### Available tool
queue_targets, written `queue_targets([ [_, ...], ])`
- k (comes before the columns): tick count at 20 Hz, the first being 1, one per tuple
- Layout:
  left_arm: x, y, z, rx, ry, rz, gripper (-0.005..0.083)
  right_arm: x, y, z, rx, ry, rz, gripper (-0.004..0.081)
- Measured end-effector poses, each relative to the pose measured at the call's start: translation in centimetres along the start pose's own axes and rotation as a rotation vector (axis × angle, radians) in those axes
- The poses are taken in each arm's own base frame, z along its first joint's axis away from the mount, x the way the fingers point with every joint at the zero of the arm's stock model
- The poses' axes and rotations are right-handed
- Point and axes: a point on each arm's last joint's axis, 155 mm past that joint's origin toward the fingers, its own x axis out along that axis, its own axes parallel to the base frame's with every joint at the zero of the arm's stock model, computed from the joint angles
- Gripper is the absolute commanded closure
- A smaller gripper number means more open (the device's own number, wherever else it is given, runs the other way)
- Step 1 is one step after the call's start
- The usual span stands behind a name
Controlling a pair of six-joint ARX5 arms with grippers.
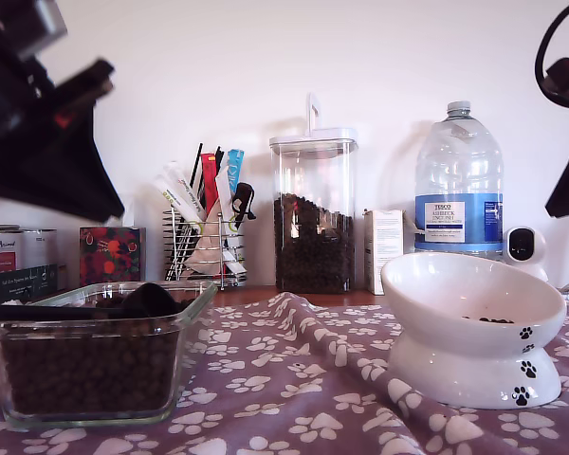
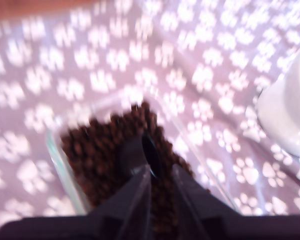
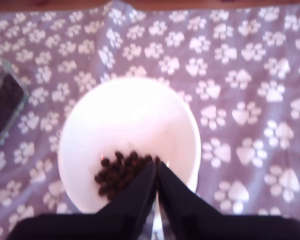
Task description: Measure one spoon of cat food and pour it into the food bowl
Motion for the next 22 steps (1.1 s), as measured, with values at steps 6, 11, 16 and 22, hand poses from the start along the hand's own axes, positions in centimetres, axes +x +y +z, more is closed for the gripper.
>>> queue_targets([
  [6,-4.5,1.9,6.2,0.167,-0.267,0.112,0.0793,-1.2,-0.7,7.5,-0.129,-0.301,-0.034,0.078],
  [11,-7.8,5.3,7.6,0.148,-0.383,0.165,0.0793,-3.8,-6.8,9.4,-0.072,-0.383,-0.188,0.078],
  [16,-10.6,8.1,5.3,0.1,-0.466,0.239,0.0793,-8.5,-7.3,10.3,-0.075,-0.483,-0.233,0.078],
  [22,-14.9,7.7,4.4,0.06,-0.598,0.305,0.0793,-11.9,-6.3,8.1,-0.074,-0.491,-0.267,0.078],
])
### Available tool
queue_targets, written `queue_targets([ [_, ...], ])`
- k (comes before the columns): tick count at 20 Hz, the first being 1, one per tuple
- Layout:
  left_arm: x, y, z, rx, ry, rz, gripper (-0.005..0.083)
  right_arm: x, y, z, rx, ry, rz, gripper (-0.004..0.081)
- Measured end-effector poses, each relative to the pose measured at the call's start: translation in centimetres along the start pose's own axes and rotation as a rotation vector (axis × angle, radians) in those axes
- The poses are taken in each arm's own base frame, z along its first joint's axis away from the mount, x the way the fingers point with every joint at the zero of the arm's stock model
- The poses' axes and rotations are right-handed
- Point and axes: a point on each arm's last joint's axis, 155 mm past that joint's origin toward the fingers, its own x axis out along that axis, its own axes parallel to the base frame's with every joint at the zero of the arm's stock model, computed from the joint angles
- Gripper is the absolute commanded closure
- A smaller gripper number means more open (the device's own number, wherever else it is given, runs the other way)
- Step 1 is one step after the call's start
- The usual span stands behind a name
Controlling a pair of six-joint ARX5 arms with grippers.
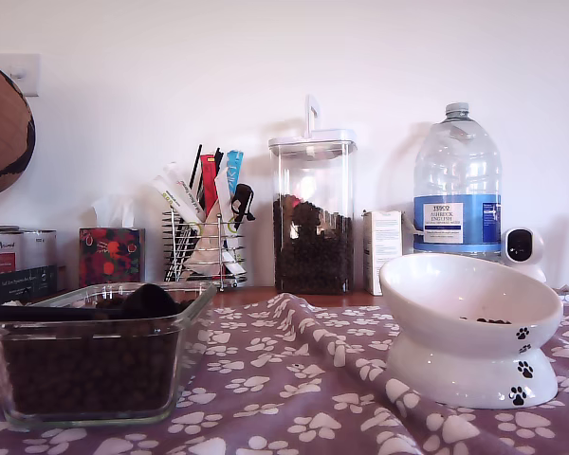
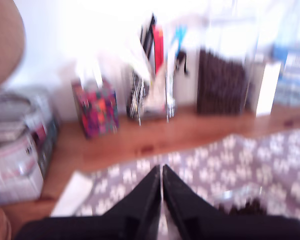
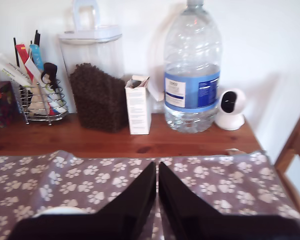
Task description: Measure one spoon of cat food and pour it into the food bowl
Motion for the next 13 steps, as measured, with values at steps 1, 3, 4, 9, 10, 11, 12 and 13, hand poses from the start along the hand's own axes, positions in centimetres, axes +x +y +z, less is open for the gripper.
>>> queue_targets([
  [1,-0.5,0.1,0.8,-0.001,-0.036,0.009,0.0793,-0.6,-0.2,0.1,-0.006,-0.012,-0.017,0.078],
  [3,-0.7,0.2,1.1,-0.001,-0.046,0.017,0.0792,-1.5,-0.5,0.5,0.008,-0.036,-0.038,0.078],
  [4,-0.7,0.2,0.6,-0.003,-0.028,0.018,0.0792,-1.7,-0.5,0.2,0.017,-0.027,-0.041,0.078],
  [9,-0.8,0.3,-2.1,-0.019,0.078,0.023,0.0792,-1.8,-0.5,-3.4,0.038,0.117,-0.042,0.078],
  [10,-0.8,0.4,-2.9,-0.023,0.11,0.025,0.0792,-1.9,-0.4,-4.4,0.043,0.158,-0.041,0.078],
  [11,-0.9,0.4,-3.6,-0.028,0.141,0.026,0.0792,-2.1,-0.4,-5.4,0.048,0.196,-0.041,0.078],
  [12,-1.1,0.4,-4.5,-0.032,0.174,0.027,0.0792,-2.3,-0.3,-6.3,0.052,0.232,-0.04,0.078],
  [13,-1.2,0.4,-5.2,-0.036,0.203,0.029,0.0792,-2.4,-0.3,-6.8,0.055,0.252,-0.04,0.078],
])
